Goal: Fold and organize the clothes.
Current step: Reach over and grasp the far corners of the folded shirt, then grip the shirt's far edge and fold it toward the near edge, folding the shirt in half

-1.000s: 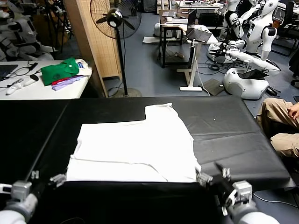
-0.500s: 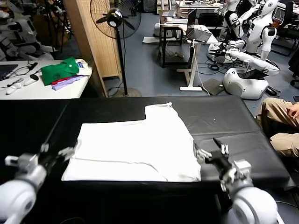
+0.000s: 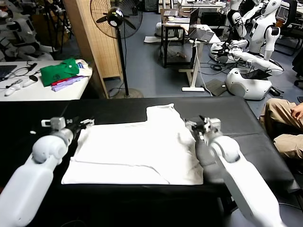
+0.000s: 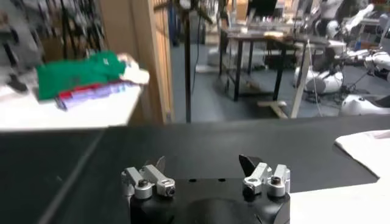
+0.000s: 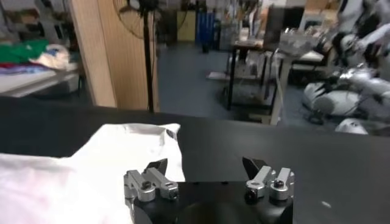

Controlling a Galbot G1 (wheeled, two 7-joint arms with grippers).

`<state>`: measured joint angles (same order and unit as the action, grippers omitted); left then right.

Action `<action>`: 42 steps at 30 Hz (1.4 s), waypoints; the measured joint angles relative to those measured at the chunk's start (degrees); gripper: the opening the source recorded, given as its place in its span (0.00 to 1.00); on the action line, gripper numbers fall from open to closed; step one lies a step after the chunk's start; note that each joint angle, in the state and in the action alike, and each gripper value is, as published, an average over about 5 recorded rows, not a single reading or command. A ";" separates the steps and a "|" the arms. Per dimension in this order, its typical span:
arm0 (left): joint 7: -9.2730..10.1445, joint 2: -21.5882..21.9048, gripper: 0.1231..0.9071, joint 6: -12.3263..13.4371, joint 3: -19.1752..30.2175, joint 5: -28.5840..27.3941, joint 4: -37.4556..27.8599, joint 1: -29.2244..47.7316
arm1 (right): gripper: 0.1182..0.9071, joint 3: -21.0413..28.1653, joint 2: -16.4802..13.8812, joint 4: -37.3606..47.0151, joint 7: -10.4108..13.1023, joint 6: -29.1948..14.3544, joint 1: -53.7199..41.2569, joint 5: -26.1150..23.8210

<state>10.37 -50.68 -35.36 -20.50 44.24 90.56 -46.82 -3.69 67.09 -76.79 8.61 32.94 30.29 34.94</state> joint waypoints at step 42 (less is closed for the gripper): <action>-5.45 -1.46 0.01 1.42 -0.47 -3.66 -7.61 0.65 | 0.00 0.30 3.86 4.58 -5.37 -4.30 -2.67 0.25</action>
<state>4.91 -52.14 -33.94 -20.97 40.57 82.94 -46.18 -3.39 70.95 -72.21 3.24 28.64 27.62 35.18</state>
